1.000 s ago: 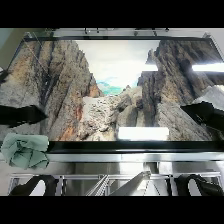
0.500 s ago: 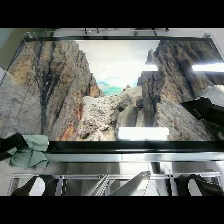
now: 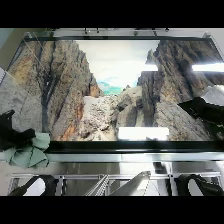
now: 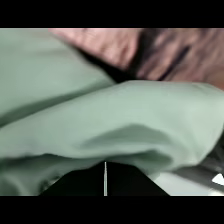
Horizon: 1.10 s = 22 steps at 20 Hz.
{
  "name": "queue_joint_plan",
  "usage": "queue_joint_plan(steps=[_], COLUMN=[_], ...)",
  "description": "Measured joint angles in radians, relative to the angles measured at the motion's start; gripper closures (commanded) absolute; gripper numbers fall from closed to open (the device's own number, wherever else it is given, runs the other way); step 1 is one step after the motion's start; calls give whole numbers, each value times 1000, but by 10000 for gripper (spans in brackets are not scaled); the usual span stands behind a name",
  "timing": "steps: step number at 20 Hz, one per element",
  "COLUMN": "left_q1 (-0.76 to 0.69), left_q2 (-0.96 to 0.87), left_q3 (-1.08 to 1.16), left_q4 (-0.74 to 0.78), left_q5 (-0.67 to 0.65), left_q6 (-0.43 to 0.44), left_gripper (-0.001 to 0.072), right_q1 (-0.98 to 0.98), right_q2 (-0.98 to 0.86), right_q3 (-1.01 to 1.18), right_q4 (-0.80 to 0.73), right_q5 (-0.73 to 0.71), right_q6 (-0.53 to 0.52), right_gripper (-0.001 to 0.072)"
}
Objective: Fold the shirts.
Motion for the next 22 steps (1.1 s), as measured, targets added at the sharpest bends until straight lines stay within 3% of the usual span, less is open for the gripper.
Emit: queue_joint_plan(steps=[8, 12, 15, 16, 17, 22], left_q1=[-351, -436, -360, -311, -250, 53], left_q2=[-253, -288, -187, -141, -88, 126], left_q3=[391, 520, 500, 472, 435, 225], left_q4=[-267, -200, -122, -108, -103, -102], left_q5=[-53, 1, 53, 77, 100, 95], left_q6=[108, 89, 72, 76, 90, 241], left_gripper=[683, 684, 678, 430, -13, -13], right_q1=[0, 0, 0, 0, 0, 0], right_q2=[-4, -4, -4, -4, -4, -4], right_q3=[0, 0, 0, 0, 0, 0], right_q4=[0, 0, 0, 0, 0, 0], right_q5=[-2, 0, 1, 1, 1, 10], right_q6=[-24, -33, -34, -34, -36, -37], right_gripper=[688, 688, 688, 688, 688, 688])
